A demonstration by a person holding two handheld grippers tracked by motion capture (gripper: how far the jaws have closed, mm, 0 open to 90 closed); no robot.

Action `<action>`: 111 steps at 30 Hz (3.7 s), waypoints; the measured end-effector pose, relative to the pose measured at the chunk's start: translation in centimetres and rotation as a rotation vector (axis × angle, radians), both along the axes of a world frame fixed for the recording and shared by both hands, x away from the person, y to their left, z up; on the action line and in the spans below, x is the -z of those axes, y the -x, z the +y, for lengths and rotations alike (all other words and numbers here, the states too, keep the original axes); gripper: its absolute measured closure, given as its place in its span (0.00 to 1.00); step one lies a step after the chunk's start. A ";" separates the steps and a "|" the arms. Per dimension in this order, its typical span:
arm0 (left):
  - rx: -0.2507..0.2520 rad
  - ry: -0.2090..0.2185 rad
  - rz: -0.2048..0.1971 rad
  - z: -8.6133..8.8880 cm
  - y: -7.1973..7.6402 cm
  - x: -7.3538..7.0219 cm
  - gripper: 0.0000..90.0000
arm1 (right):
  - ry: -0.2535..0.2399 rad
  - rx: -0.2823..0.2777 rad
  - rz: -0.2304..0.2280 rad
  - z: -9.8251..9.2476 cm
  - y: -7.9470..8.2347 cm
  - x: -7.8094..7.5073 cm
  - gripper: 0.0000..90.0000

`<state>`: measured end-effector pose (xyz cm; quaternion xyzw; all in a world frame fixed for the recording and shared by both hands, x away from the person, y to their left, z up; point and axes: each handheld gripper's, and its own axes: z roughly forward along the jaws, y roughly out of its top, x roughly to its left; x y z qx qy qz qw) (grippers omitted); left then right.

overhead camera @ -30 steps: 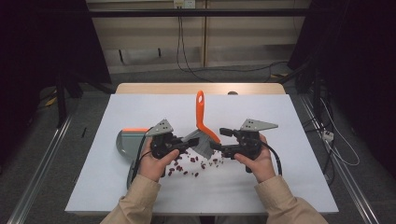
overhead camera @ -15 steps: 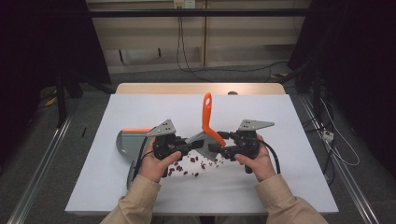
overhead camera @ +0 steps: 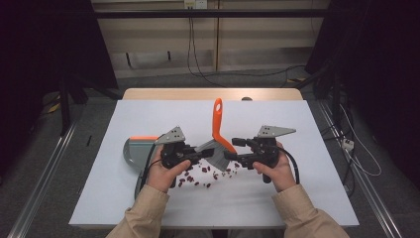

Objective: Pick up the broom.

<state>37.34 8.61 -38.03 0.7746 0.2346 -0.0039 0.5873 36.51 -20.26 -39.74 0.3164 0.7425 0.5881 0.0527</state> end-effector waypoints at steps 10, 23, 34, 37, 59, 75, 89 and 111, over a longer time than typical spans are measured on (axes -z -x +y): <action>0.055 0.014 -0.010 -0.8 0.4 0.1 0.94 | -0.008 -0.046 0.027 0.0 -0.1 0.1 0.44; -0.006 0.045 -0.023 0.3 -0.3 0.4 0.88 | 0.021 -0.138 0.043 -0.1 0.3 -0.4 0.77; -0.138 -0.044 -0.086 1.0 -0.5 0.1 0.38 | 0.102 0.067 0.083 -2.0 0.1 -1.4 0.78; -0.140 -0.041 -0.082 1.3 -0.7 0.1 0.33 | 0.162 0.124 0.068 -2.6 0.2 -1.8 0.78; -0.220 -0.073 -0.085 3.7 -0.9 -0.1 0.20 | 0.538 0.372 0.101 -4.9 -1.5 -2.1 0.78; -0.230 -0.092 -0.084 4.4 -1.0 0.3 0.18 | 0.544 0.372 0.155 -3.4 -4.0 0.6 0.78; -0.230 -0.089 -0.083 4.5 -1.0 0.3 0.18 | 0.481 0.393 0.146 -2.1 -4.5 1.5 0.70; -0.248 -0.085 -0.094 5.6 -1.0 0.1 0.14 | 0.572 0.427 0.018 2.9 -3.2 2.6 0.79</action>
